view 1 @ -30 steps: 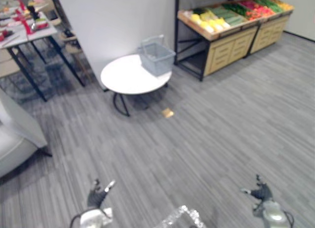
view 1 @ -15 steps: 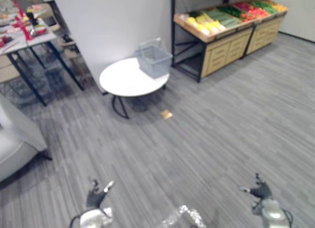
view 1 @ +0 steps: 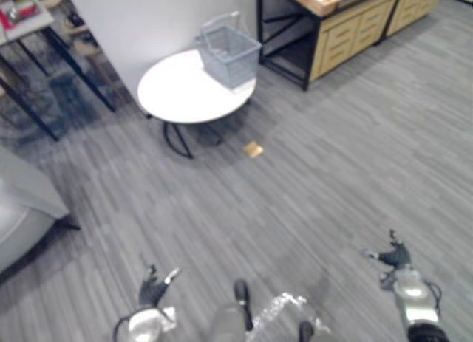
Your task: Pick vegetable in the basket
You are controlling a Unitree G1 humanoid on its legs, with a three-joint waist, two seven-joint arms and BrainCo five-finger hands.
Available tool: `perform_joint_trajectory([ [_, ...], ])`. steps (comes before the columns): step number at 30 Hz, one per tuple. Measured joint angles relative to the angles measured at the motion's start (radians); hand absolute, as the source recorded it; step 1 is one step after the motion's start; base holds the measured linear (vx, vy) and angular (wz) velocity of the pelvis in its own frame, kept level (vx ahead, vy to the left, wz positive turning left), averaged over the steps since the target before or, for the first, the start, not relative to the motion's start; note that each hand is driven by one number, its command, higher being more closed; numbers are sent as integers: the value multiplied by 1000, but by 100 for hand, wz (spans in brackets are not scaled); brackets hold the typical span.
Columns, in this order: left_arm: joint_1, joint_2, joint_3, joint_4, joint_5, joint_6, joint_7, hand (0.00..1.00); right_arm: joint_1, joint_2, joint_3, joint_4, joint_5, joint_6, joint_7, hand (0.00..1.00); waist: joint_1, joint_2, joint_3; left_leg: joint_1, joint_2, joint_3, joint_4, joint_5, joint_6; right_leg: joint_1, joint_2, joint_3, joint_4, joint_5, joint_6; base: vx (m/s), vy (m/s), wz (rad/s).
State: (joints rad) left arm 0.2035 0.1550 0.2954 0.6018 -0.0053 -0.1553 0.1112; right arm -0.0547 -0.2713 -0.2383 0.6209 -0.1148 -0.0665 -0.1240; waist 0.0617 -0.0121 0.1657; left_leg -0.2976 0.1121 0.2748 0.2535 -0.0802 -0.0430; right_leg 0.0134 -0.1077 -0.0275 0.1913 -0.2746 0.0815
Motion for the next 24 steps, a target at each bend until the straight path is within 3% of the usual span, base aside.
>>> perform_joint_trajectory([
  [1,17,1,1,4,13,2,-1,0,-8,22,0,-34,-9,0,-4,0,8,-39,5,31,-36,23,21,-25,33,-108,-36,24,330,-42,60,440,172,-6],
  [2,29,1,-8,3,20,4,-2,0,-15,45,1,-69,-42,1,-16,0,-8,-61,10,75,-71,16,33,-61,58,-185,-51,59,603,16,136,453,168,12],
  [3,30,4,-15,1,20,4,-2,0,-21,55,3,-81,-58,3,-29,0,-14,-67,14,110,-89,7,33,-78,74,-201,-51,75,697,66,157,497,146,38],
  [4,32,8,-29,0,22,4,-2,0,-45,65,6,-105,-95,9,-49,0,-20,-59,26,187,-104,-11,34,-113,100,-221,-33,87,847,88,157,523,107,33],
  [5,28,9,-52,-1,22,3,1,0,-69,63,9,-139,-131,11,-71,0,-26,-36,36,259,-103,-31,23,-144,109,-240,-15,55,906,45,74,515,86,34],
  [6,24,11,-65,-2,22,1,2,0,-79,63,9,-163,-151,11,-84,0,-29,-22,38,288,-103,-45,11,-155,110,-258,-13,27,903,28,45,519,43,44],
  [8,-12,19,-92,-3,21,1,2,0,-108,63,7,-248,-196,14,-119,0,-36,-3,36,360,-103,-99,-46,-171,101,-338,-11,-41,777,-10,-12,542,-18,85],
  [9,-52,30,-110,-3,20,-1,1,0,-139,59,-4,-305,-222,19,-149,0,-57,5,37,396,-95,-156,-89,-172,92,-381,-25,-83,499,4,-12,556,-79,123],
  [10,-68,34,-116,-1,19,-2,1,0,-155,57,-12,-316,-236,21,-160,0,-66,4,37,409,-94,-181,-99,-168,80,-390,-35,-86,368,29,-9,708,-157,148],
  [11,-104,43,-129,5,19,-5,2,0,-187,52,-34,-335,-242,38,-182,0,-69,-5,35,444,-90,-223,-115,-183,56,-410,-59,-80,165,100,-10,534,-173,101],
  [12,-108,45,-132,6,19,-8,2,0,-202,49,-37,-336,-243,45,-194,0,-68,-13,31,461,-83,-236,-113,-195,37,-414,-65,-75,97,135,-9,872,-357,120],
  [13,-101,47,-136,13,20,-12,3,0,-232,47,-25,-340,-292,68,-206,0,-62,-19,27,508,-57,-261,-75,-236,-12,-411,-77,-72,31,183,-6,761,-357,87],
  [14,-89,46,-136,15,20,-14,3,0,-240,46,-14,-340,-317,75,-206,0,-60,-19,25,512,-48,-264,-14,-258,-33,-410,-76,-74,81,231,-9,949,-477,96],
  [15,-69,40,-136,19,23,-14,2,0,-244,43,14,-340,-352,86,-206,0,-60,-11,19,468,-3,-262,193,-266,-48,-406,-62,-82,188,292,-18,804,-447,51],
  [16,-37,9,-132,22,24,-12,1,0,-268,30,34,-340,-374,90,-203,0,-48,65,21,361,97,-257,468,-187,-32,-365,0,-127,229,221,-56,794,-440,29],
  [17,-21,-8,-130,22,23,-10,1,0,-285,22,45,-340,-388,93,-204,0,-34,100,23,296,144,-258,594,-106,-11,-339,35,-142,224,198,-70,736,-384,-16],
  [18,-4,-37,-130,28,22,-9,0,0,-318,3,56,-340,-396,107,-205,0,-5,142,33,195,203,-258,801,-78,-3,-273,91,-153,191,174,-97,561,-249,-24],
  [19,-5,-48,-130,34,21,-8,0,0,-330,3,56,-340,-397,115,-213,0,2,148,43,158,207,-258,862,-95,3,-225,102,-154,163,166,-108,836,-314,-15],
  [20,0,-57,-130,38,19,-9,-1,0,-353,12,57,-337,-398,128,-235,0,25,117,73,100,159,-232,892,-136,8,-92,98,-149,69,161,-117,677,-236,1],
  [21,8,-55,-130,38,18,-9,-1,0,-365,13,57,-337,-399,128,-239,0,29,98,84,83,135,-212,869,-150,7,-41,90,-145,31,159,-120,765,-270,4],
  [23,18,-57,-130,37,17,-10,-2,0,-452,-12,100,-327,-432,123,-239,0,31,68,96,-1,73,-94,612,-163,-1,84,77,-144,-87,130,-128,546,-153,0],
  [24,18,-59,-130,37,17,-10,-3,0,-477,-27,107,-317,-437,118,-240,0,31,69,95,-12,64,-52,496,-155,-4,102,76,-145,-108,125,-122,526,-48,3],
])
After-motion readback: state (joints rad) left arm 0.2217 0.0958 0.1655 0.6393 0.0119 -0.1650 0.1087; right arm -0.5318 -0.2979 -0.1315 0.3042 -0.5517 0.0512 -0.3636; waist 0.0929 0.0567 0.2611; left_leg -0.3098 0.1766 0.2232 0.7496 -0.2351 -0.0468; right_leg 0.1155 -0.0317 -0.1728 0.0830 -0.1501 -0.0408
